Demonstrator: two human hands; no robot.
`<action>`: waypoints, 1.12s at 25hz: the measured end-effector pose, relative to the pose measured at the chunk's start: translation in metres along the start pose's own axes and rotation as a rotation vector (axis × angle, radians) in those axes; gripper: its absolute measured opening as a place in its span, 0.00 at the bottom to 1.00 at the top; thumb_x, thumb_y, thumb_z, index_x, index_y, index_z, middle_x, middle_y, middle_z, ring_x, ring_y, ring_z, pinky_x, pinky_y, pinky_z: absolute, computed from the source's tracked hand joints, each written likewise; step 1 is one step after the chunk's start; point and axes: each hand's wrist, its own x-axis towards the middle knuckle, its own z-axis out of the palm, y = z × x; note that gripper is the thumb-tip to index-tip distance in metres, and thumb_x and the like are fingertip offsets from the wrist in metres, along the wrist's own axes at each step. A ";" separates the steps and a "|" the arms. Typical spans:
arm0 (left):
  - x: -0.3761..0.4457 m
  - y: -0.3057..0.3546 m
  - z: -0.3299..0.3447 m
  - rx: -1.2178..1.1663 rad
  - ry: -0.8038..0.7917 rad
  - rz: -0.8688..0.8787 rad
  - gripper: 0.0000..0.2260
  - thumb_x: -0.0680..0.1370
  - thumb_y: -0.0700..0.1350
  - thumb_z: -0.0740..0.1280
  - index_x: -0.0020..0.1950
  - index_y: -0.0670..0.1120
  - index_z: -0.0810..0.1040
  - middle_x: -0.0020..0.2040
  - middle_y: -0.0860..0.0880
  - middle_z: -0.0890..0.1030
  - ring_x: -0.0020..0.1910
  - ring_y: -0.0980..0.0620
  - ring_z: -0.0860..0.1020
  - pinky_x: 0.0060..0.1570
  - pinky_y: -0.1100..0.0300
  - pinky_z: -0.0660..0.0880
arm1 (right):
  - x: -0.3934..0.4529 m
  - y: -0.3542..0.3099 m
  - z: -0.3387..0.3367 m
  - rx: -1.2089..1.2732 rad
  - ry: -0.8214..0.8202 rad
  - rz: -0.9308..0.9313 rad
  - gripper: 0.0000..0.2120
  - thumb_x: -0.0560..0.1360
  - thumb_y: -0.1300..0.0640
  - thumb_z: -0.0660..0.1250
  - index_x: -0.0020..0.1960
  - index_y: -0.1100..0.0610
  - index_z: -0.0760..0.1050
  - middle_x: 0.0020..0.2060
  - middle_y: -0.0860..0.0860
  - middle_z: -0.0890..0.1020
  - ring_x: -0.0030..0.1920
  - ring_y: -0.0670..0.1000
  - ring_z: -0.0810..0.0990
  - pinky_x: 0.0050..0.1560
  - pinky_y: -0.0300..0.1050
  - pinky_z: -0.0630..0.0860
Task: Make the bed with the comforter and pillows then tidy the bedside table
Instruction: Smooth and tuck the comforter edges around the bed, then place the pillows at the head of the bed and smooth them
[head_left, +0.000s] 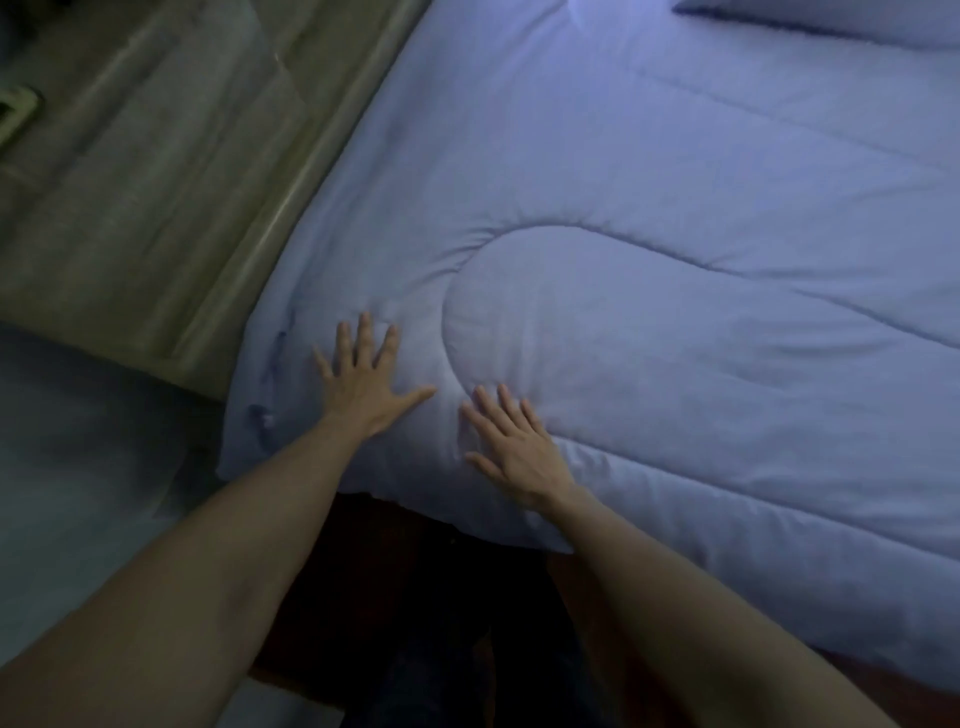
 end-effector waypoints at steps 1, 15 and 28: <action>-0.005 0.008 -0.009 0.012 -0.010 0.044 0.44 0.72 0.74 0.51 0.79 0.52 0.40 0.79 0.48 0.37 0.78 0.44 0.37 0.71 0.34 0.40 | -0.007 0.004 -0.013 0.046 -0.011 0.044 0.34 0.76 0.37 0.48 0.78 0.50 0.58 0.78 0.51 0.58 0.78 0.58 0.55 0.76 0.56 0.56; -0.071 0.320 -0.175 0.429 0.075 0.866 0.34 0.81 0.61 0.47 0.79 0.40 0.46 0.80 0.44 0.45 0.79 0.49 0.45 0.77 0.50 0.46 | -0.264 0.159 -0.181 0.167 0.370 0.886 0.34 0.81 0.38 0.48 0.79 0.57 0.47 0.79 0.52 0.48 0.79 0.54 0.44 0.77 0.51 0.47; -0.311 0.715 -0.141 0.591 0.185 1.337 0.33 0.81 0.62 0.45 0.79 0.42 0.47 0.80 0.45 0.47 0.79 0.50 0.45 0.77 0.49 0.45 | -0.661 0.292 -0.175 0.162 0.549 1.404 0.38 0.80 0.37 0.49 0.79 0.60 0.45 0.79 0.55 0.49 0.79 0.54 0.47 0.76 0.51 0.51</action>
